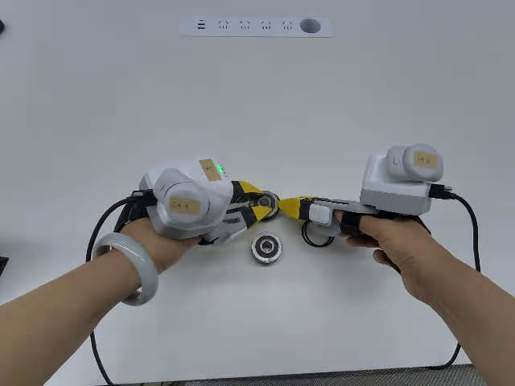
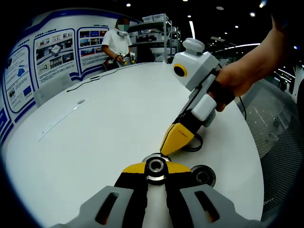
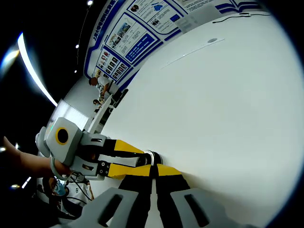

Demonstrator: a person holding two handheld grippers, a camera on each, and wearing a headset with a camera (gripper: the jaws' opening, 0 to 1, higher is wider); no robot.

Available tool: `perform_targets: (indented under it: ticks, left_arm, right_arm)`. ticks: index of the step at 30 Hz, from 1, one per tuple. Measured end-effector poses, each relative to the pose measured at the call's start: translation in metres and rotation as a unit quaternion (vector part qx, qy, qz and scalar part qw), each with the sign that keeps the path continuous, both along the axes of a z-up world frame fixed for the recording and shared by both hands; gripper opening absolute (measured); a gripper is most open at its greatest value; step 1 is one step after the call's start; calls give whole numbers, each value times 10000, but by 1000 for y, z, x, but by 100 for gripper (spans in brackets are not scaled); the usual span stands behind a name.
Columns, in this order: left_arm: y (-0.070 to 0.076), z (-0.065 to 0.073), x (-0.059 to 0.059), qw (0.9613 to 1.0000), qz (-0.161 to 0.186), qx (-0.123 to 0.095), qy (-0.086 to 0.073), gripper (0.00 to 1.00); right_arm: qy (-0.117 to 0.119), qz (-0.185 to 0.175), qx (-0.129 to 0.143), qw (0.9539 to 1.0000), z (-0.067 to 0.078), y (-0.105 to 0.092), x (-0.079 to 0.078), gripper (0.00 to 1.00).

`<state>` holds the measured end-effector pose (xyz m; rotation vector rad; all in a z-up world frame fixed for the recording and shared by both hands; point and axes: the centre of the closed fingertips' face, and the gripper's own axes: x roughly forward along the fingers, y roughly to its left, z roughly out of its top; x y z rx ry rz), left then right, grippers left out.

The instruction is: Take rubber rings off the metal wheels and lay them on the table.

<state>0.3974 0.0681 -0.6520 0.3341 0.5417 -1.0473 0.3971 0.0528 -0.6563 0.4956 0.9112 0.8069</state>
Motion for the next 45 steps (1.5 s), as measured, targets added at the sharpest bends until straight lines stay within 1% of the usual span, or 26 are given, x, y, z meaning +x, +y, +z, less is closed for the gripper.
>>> perform_targets:
  ticks: [3, 4, 10, 12, 28, 30, 31, 32, 33, 35, 36, 37, 38, 39, 43, 45]
  left_arm:
    - [0, 0, 0, 10000, 3, -6, 1, 13]
    - [0, 0, 0, 10000, 3, -6, -1, 13]
    - [0, 0, 0, 10000, -1, -8, -4, 13]
    - [0, 0, 0, 10000, -5, -2, -3, 13]
    - [1, 0, -1, 10000, -9, -4, -1, 13]
    - [1, 0, -1, 10000, -15, -7, 1, 13]
    - [1, 0, -1, 10000, -20, -5, -1, 13]
    - [1, 0, -1, 10000, -25, -1, -1, 13]
    - [0, 0, -1, 10000, -24, -1, 0, 13]
    - [0, 0, -1, 10000, -21, -7, -1, 13]
    - [0, 0, 0, 10000, -21, -7, -1, 13]
    - [0, 0, 0, 10000, -26, 4, 0, 13]
    - [0, 0, 0, 10000, -33, 11, -2, 13]
    - [0, 0, 0, 10000, -34, 10, -1, 13]
    - [0, 0, 0, 10000, -9, -3, -1, 13]
    - [0, 0, 0, 10000, -6, -6, -1, 13]
  right_arm:
    - [-36, 20, -38, 10000, 0, 0, 0, 4]
    - [-87, 45, -73, 9999, 1, 1, 0, 4]
    - [-119, 43, -132, 9998, 0, 0, 0, 2]
    - [-164, 35, -163, 9997, 0, 0, 1, 2]
    - [-119, 8, -7, 9999, 7, 4, -2, 1]
    - [-106, 8, 20, 9999, 8, 4, -3, 1]
    - [-90, 8, 223, 9997, 14, 8, -3, 1]
    - [-52, -91, 404, 9991, 20, 11, -1, 1]
    - [-132, -80, 324, 9994, 21, 10, 0, 1]
    - [-196, -72, 243, 9995, 21, 10, 2, 1]
    - [-214, -89, 151, 9996, 18, 7, 3, 1]
    - [-249, -74, -8, 9997, 13, 3, 3, 2]
    - [-226, -94, -22, 9997, 11, 1, 3, 2]
    - [-241, -180, -136, 9995, 7, -4, 5, 2]
    - [-216, -124, -146, 9996, 5, -6, 2, 2]
    - [-175, -118, -130, 9997, 4, -6, 2, 5]
